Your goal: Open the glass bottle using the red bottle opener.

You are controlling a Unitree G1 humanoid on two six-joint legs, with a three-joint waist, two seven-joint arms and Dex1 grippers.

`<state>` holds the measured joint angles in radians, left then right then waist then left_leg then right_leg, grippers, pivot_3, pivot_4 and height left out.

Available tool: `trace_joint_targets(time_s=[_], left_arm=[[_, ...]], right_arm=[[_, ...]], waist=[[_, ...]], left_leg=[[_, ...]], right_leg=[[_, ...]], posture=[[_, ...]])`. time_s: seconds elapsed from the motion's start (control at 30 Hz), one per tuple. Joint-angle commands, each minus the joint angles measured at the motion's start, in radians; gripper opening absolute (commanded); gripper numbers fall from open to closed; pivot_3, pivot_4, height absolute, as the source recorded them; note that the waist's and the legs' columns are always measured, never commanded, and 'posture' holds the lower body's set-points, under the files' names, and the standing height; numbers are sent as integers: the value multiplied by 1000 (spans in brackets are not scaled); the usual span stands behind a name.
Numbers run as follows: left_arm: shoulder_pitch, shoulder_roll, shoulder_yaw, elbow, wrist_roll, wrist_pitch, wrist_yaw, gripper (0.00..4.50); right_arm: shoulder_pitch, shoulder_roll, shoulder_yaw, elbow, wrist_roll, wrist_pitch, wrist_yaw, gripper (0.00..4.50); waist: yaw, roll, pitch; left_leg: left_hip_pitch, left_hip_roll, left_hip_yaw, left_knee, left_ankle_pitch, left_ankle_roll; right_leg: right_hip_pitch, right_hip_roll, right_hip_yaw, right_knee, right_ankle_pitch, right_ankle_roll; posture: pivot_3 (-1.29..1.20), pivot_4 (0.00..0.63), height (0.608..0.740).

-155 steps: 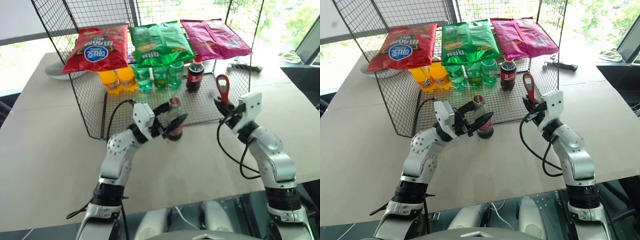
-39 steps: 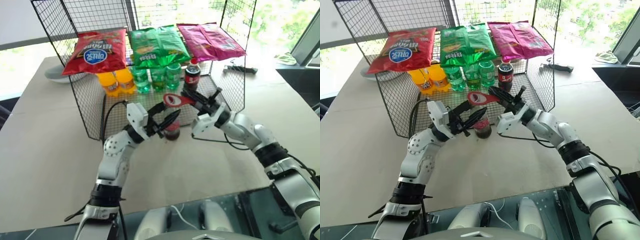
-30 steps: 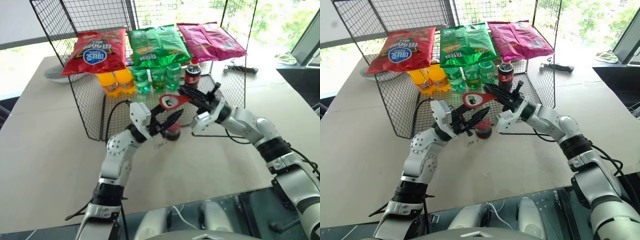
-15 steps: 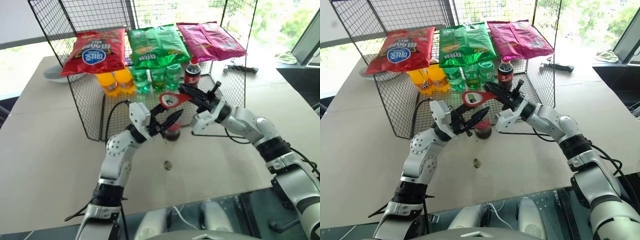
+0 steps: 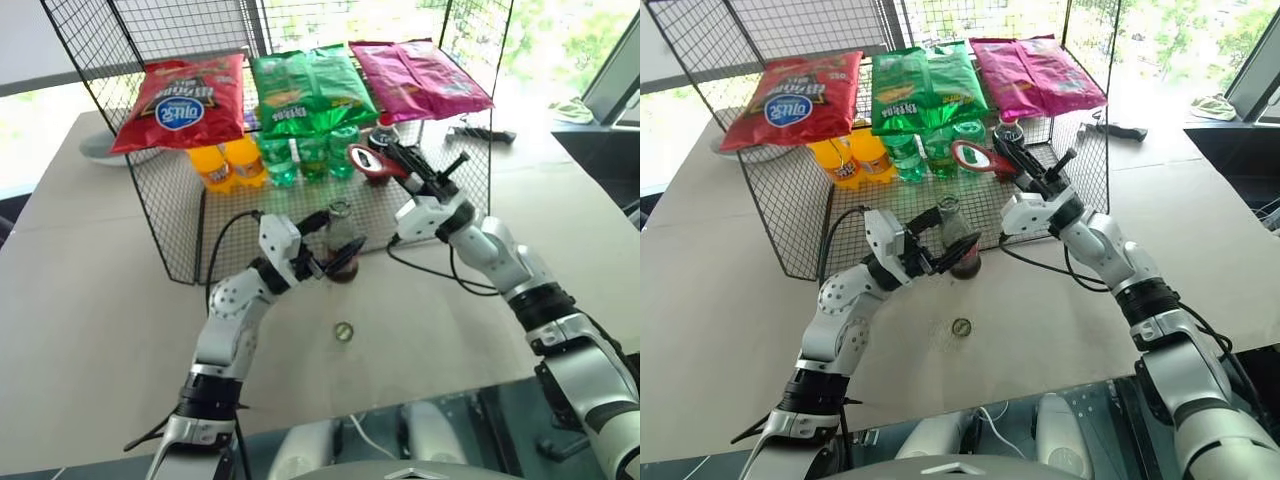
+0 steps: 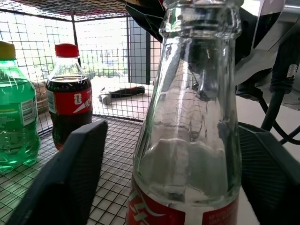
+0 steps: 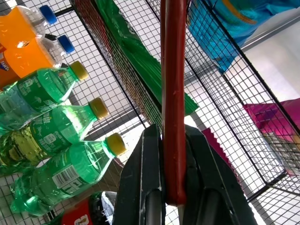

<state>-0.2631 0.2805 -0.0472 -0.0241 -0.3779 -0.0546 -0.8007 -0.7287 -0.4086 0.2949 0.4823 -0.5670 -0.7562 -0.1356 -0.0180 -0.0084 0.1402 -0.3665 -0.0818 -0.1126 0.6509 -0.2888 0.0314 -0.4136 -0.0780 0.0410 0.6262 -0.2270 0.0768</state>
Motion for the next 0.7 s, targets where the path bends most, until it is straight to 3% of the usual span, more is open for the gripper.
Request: trace_joint_targets(time_s=[0.03,0.7], left_arm=[[-3,6,12,-23,-6,-2,1,4450],[141,154,45,-170,-53,82,-84,4450]], right_arm=[[2,-1,-36,-24,30,4,-1,0],[162,-15,-106,-140,146,75,87,0]], waist=[[0,0,0],[1,1,1]], left_leg=[[-1,0,0,0,0,0],[-1,0,0,0,0,0]], right_leg=[[-1,0,0,0,0,0],[-1,0,0,0,0,0]], posture=[[0,150,740],[0,150,740]])
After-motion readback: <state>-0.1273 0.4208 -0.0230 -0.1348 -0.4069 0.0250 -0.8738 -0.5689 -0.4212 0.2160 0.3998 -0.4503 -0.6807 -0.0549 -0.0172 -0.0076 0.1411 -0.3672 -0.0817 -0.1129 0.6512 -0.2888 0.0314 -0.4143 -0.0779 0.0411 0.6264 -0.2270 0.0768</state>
